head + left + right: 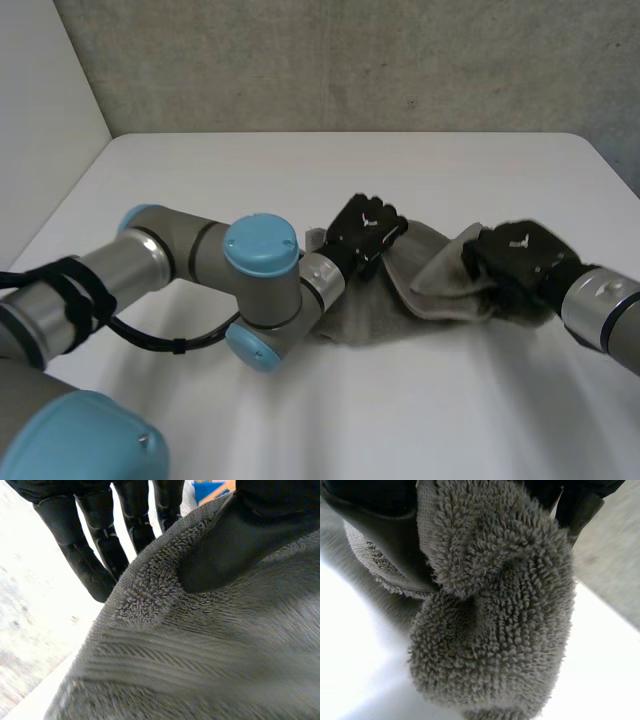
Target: Fold the towel.
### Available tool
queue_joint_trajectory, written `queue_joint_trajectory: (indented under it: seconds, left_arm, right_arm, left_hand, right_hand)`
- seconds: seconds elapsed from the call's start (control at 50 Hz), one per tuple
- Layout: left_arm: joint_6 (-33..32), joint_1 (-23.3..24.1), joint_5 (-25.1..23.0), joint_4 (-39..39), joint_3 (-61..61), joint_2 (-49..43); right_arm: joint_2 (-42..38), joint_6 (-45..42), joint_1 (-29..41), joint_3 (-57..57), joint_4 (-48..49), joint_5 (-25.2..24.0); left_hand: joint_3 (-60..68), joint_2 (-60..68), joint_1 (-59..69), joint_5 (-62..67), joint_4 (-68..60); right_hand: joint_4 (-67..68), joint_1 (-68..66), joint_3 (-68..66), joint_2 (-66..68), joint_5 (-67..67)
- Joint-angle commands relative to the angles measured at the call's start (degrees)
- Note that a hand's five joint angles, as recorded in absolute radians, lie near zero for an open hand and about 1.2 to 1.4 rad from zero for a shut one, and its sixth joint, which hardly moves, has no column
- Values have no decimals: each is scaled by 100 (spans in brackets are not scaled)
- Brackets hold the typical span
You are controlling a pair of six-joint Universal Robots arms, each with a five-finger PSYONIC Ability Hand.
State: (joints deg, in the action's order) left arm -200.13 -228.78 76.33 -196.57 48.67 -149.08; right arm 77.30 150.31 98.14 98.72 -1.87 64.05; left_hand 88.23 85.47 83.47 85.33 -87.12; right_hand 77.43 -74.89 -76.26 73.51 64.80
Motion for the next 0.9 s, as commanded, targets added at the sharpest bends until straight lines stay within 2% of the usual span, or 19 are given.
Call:
queue_joint_trajectory:
  seconds: [0.02, 0.06, 0.12, 0.16, 0.18, 0.22, 0.24, 0.28, 0.3, 0.34, 0.38, 0.4, 0.44, 0.5, 0.54, 0.62, 0.72, 0.76, 0.9]
  left_arm:
    - [-8, -264, 57, -847, 793, 1109]
    - [-8, -570, 267, -1241, 959, 1652]
    - [-8, -695, 488, -1392, 925, 1874]
    - [18, -826, 986, -1698, 750, 2233]
    - [18, -827, 989, -1700, 749, 2234]
    - [27, -835, 1295, -2059, 731, 2619]
    - [27, -835, 1296, -2060, 731, 2621]
    - [27, -835, 1332, -2227, 915, 3015]
    - [27, -835, 1332, -2227, 916, 3016]
    - [18, -835, 1323, -2227, 1118, 3157]
    - [18, -827, 1262, -2184, 1625, 3367]
    - [18, -827, 1261, -2183, 1628, 3368]
    - [-17, -800, 1174, -1913, 2327, 3517]
    - [-52, -791, 1103, -1691, 2735, 3623]
    - [-79, -800, 937, -1254, 3496, 3763]
    - [-211, -809, 857, -918, 4185, 3825]
    - [-720, -897, 857, -768, 5099, 3825]
    - [-1123, -958, 874, -742, 5511, 3808]
    - [-1450, -897, 901, -733, 5846, 3825]
  right_arm:
    - [786, 1686, 12, -81, 1188, -24]
    - [1031, 2517, 3, -90, 2063, 72]
    - [1147, 2934, 21, -98, 2560, 160]
    - [1261, 3625, 56, -98, 3783, 614]
    - [1261, 3629, 56, -98, 3790, 617]
    - [1217, 4014, 117, -194, 4849, 1308]
    - [1217, 4015, 118, -195, 4853, 1312]
    - [1069, 4033, 388, -344, 5091, 1837]
    - [1068, 4033, 390, -345, 5091, 1839]
    - [971, 4015, 539, -476, 4915, 1945]
    - [717, 3980, 697, -713, 4050, 1884]
    - [716, 3980, 698, -714, 4045, 1883]
    - [445, 3867, 715, -880, 2917, 1726]
    - [268, 3778, 733, -916, 2463, 1646]
    - [-21, 3603, 750, -916, 1754, 1532]
    - [-233, 3418, 750, -758, 1382, 1444]
    - [-488, 2996, 671, -494, 942, 1241]
    - [-724, 2576, 671, -345, 566, 1023]
    - [-822, 2021, 724, -117, 292, 934]
  left_hand:
    - [-823, -547, -347, -1533, 712]
    - [-823, -547, -347, -1533, 712]
    - [-823, -547, -347, -1533, 712]
    - [-823, -547, -347, -1533, 712]
    - [-823, -547, -347, -1533, 712]
    - [-823, -547, -347, -1533, 712]
    - [-823, -547, -347, -1533, 712]
    - [-823, -547, -347, -1533, 712]
    - [-823, -547, -347, -1533, 712]
    - [-823, -547, -347, -1533, 712]
    - [-823, -547, -347, -1533, 712]
    - [-823, -547, -347, -1533, 712]
    - [-823, -547, -347, -1533, 712]
    - [-823, -547, -347, -1533, 712]
    - [-823, -547, -347, -1533, 712]
    - [-823, -547, -347, -1533, 712]
    - [-823, -547, -347, -1533, 712]
    - [-823, -547, -347, -1533, 712]
    - [-823, -547, -347, -1533, 712]
  right_hand:
    - [257, -511, -374, 649, 520]
    - [257, -511, -374, 649, 520]
    - [257, -511, -374, 649, 520]
    - [257, -511, -374, 649, 520]
    - [257, -511, -374, 649, 520]
    - [257, -511, -374, 649, 520]
    - [257, -511, -374, 649, 520]
    - [257, -511, -374, 649, 520]
    - [257, -511, -374, 649, 520]
    - [257, -511, -374, 649, 520]
    - [257, -511, -374, 649, 520]
    - [257, -511, -374, 649, 520]
    - [257, -511, -374, 649, 520]
    - [257, -511, -374, 649, 520]
    - [257, -511, -374, 649, 520]
    - [257, -511, -374, 649, 520]
    - [257, -511, -374, 649, 520]
    - [257, -511, -374, 649, 520]
    - [257, -511, -374, 649, 520]
